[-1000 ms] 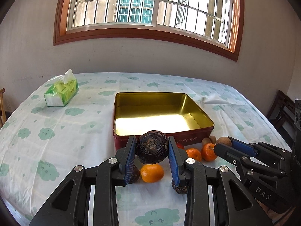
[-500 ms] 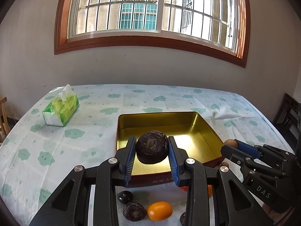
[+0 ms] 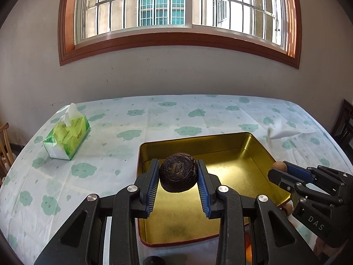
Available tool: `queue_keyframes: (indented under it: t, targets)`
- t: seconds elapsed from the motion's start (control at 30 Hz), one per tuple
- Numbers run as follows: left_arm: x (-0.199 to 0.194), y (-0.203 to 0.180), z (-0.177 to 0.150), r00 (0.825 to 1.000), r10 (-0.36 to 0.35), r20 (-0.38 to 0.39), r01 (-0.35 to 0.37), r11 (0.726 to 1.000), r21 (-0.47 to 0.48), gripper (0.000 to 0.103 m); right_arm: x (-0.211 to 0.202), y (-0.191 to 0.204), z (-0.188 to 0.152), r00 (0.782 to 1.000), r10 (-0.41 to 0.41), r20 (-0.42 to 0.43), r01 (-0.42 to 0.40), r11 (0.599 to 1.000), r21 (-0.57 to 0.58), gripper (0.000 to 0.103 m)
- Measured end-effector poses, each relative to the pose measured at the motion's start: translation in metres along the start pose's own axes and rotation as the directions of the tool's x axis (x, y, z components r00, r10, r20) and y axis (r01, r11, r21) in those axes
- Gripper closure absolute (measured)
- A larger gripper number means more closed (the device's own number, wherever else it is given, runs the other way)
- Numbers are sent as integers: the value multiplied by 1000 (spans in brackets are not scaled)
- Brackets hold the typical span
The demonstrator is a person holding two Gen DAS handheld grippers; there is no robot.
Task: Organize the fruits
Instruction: 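Lower the dark ball into the tin and open the left gripper while the right releases the brown fruit there, then withdraw the left gripper from the tin while the right grasps another dark wrinkled ball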
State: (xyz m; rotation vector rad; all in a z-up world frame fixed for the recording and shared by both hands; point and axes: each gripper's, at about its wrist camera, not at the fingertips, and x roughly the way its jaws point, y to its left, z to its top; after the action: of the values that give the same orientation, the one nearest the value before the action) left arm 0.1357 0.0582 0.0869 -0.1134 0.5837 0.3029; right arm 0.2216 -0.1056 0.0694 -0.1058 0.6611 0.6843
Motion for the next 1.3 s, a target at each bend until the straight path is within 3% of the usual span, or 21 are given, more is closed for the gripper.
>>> queue_keyframes:
  t: [0.77,0.97,1.03,1.1,1.3]
  targets:
    - [37,1,-1,998,39,-45,-38,999,28,67,34,-13,10,999,12,-37,-12,1000,14,79]
    - [22,4,-1,998,55,-11,-55,998,16,47,16,-16,10,999,33,-4,-33,999,39,76]
    - [8,4,0,997,70,23,-70,997,10,34,2,-17,5,998,67,7,-68,996,64,73]
    - [-7,4,2,995,84,52,-84,996,2,28,-16,-14,-4,994,108,28,-110,991,74,70]
    - [-49,-3,6,987,113,112,-115,993,15,23,-62,5,-39,980,195,36,-196,979,49,61]
